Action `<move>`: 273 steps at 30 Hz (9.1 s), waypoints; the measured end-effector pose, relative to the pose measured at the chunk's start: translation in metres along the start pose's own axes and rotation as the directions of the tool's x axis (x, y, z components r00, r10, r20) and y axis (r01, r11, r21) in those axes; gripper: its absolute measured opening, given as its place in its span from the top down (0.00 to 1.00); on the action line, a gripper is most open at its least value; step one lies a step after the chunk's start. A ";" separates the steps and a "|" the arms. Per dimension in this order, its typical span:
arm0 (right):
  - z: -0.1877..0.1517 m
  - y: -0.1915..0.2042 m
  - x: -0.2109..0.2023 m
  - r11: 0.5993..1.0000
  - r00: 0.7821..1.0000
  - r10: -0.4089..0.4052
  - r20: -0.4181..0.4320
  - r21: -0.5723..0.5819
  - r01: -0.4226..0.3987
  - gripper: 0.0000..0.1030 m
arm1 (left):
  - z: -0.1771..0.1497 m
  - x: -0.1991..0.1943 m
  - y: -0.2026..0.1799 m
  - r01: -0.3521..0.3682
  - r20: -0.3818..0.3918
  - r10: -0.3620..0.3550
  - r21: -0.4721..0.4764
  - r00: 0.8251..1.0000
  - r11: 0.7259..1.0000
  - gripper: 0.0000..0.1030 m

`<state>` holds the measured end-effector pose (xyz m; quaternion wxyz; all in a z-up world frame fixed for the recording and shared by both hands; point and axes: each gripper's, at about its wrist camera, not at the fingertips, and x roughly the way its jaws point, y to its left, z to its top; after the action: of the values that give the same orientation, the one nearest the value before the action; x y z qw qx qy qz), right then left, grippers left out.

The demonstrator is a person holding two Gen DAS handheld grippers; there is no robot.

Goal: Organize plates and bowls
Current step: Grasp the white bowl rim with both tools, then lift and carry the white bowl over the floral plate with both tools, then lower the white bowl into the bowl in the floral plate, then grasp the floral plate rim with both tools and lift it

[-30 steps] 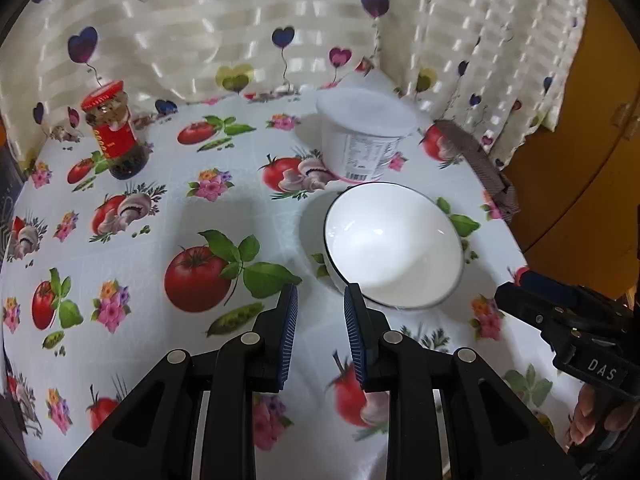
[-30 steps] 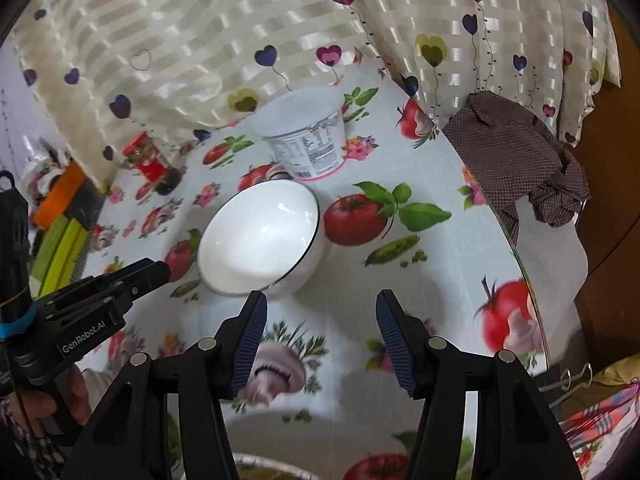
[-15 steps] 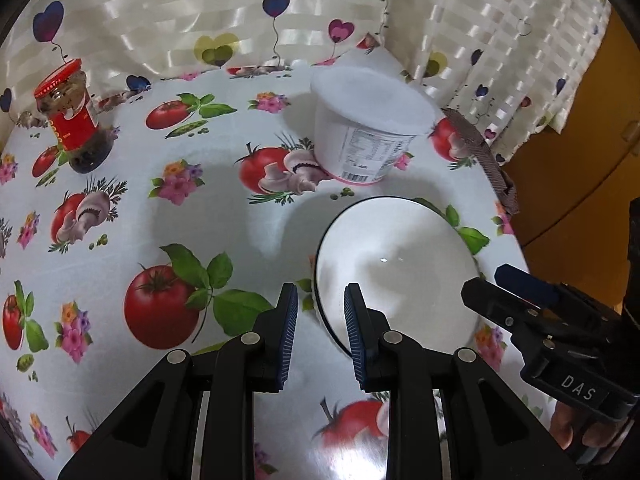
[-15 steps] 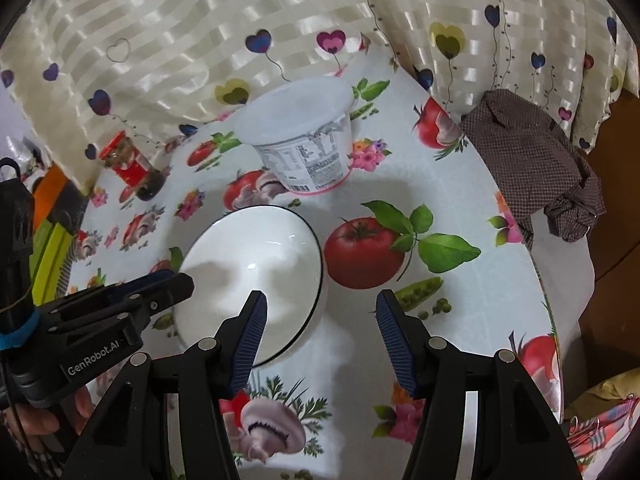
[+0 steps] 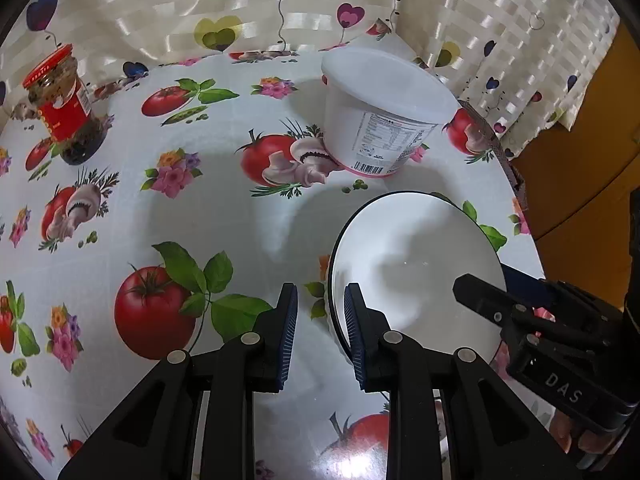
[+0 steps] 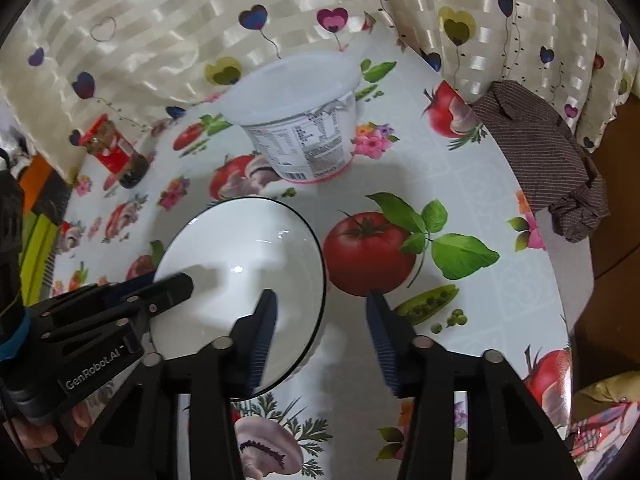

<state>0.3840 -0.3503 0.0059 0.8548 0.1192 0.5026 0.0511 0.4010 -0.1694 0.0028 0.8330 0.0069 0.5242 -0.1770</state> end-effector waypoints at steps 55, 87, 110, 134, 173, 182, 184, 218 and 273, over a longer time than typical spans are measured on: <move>-0.028 0.012 -0.065 0.996 0.999 0.044 -0.001 0.074 -0.044 0.88 | -0.035 -0.059 -0.033 -0.001 0.070 -0.003 0.057 0.998 0.998 0.83; -0.159 0.001 -0.190 0.995 0.995 0.058 0.081 0.075 -0.064 0.88 | -0.153 -0.148 -0.096 0.082 0.100 -0.096 0.134 0.990 0.988 0.83; -0.208 -0.011 -0.179 0.993 0.998 0.055 0.022 0.102 -0.057 0.88 | -0.200 -0.129 -0.104 0.075 0.030 -0.080 0.126 0.996 0.989 0.83; -0.205 -0.011 -0.165 0.996 0.999 0.048 0.024 0.079 -0.050 0.86 | -0.198 -0.124 -0.106 0.013 0.052 -0.021 0.150 0.998 0.989 0.83; -0.218 -0.013 -0.173 0.998 0.988 -0.041 0.147 0.059 0.032 0.67 | -0.202 -0.140 -0.091 0.121 0.128 -0.128 0.059 0.984 0.991 0.78; -0.223 -0.030 -0.167 0.992 0.984 0.044 0.173 0.107 -0.063 0.61 | -0.209 -0.146 -0.081 0.132 0.148 -0.135 0.026 0.980 0.991 0.78; -0.223 -0.033 -0.166 0.991 0.982 0.054 0.179 0.110 -0.074 0.58 | -0.212 -0.145 -0.077 0.136 0.148 -0.136 0.010 0.980 0.991 0.78; -0.273 -0.061 -0.177 0.990 0.976 0.051 0.213 0.121 -0.078 0.56 | -0.265 -0.132 -0.057 0.141 0.135 -0.132 -0.065 0.982 0.988 0.77; -0.265 -0.095 -0.140 0.995 0.986 0.077 0.149 0.055 -0.086 0.57 | -0.260 -0.079 -0.089 0.171 0.066 -0.173 0.029 0.983 0.985 0.60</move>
<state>0.0817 -0.4304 -0.0235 0.8826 0.1691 0.4344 0.0617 0.1170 -0.1790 -0.0301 0.8318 -0.0349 0.4922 -0.2544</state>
